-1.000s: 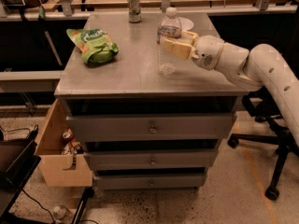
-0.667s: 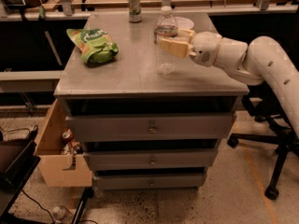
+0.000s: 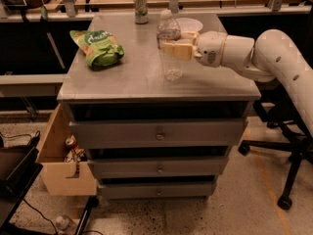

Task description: Place water bottle upright

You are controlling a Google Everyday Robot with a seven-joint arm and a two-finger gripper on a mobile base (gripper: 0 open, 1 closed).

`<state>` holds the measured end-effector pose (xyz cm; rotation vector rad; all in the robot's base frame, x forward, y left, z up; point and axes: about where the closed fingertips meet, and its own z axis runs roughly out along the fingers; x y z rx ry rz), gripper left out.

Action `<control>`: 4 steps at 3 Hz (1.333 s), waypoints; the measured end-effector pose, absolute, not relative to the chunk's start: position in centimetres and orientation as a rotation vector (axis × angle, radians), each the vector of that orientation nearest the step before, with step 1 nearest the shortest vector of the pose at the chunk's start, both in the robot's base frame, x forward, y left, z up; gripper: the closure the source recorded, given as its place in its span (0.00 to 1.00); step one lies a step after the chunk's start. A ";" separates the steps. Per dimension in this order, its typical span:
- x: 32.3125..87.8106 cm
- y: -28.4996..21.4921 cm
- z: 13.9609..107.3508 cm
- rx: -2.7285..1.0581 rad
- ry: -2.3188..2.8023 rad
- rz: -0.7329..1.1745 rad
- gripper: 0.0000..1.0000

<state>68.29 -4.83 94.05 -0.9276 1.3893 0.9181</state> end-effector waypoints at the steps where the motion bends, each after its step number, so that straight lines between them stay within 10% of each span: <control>1: 68.3 -4.8 94.0 -0.927 1.391 0.919 1.00; 4: 68.5 -5.9 91.7 -0.841 1.387 0.981 0.85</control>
Offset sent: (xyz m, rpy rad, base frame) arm 0.0053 -0.0252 -0.0475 0.1271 0.0721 -0.0317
